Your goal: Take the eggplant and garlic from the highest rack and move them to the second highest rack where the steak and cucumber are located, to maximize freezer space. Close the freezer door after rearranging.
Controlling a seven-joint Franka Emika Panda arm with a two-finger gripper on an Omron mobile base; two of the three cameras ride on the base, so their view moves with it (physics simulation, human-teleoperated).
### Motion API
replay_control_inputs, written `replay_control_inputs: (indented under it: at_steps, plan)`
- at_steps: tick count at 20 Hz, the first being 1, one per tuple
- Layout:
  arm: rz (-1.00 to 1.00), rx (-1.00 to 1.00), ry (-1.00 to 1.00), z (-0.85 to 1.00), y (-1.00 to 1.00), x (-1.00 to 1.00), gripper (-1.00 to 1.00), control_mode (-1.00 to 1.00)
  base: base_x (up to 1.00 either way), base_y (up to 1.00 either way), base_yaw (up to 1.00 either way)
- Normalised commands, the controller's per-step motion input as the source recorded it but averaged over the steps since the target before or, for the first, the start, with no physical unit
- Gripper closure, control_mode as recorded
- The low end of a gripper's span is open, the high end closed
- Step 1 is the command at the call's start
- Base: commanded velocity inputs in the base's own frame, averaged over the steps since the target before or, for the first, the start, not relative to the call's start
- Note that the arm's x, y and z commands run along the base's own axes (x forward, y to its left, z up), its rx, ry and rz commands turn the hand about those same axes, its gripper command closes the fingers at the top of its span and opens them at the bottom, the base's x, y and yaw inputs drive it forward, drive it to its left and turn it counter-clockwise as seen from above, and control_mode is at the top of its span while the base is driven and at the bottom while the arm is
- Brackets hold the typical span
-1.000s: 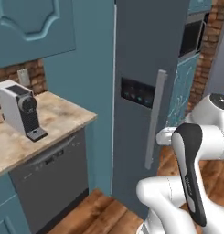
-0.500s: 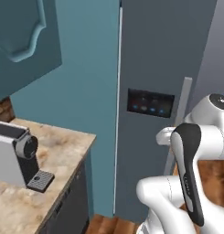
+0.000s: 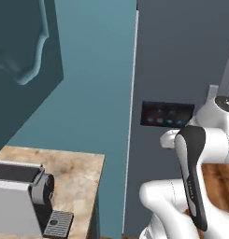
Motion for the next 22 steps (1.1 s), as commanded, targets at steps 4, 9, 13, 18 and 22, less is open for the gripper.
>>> replay_control_inputs:
  at_steps: [4, 9, 13, 18, 22]
  plan:
    - [0.0, 0.0, 0.0, 0.0, 0.0, 0.0, -1.0, 1.0, 0.67, 0.15, -0.26]
    - [0.0, 0.0, 0.0, 0.0, 0.0, 0.0, -1.0, 1.0, 0.62, 0.0, -0.15]
    - [-0.07, 0.07, 0.0, 0.02, 0.0, 0.12, -1.0, -1.0, 0.19, 0.0, -0.06]
    - [-0.41, 0.15, 0.07, 0.14, 0.0, 0.44, -1.0, -1.0, 0.0, 0.0, 0.0]
    - [-0.28, 0.31, 0.06, 0.05, -0.07, 0.63, -1.0, -1.0, 0.0, 0.0, 0.0]
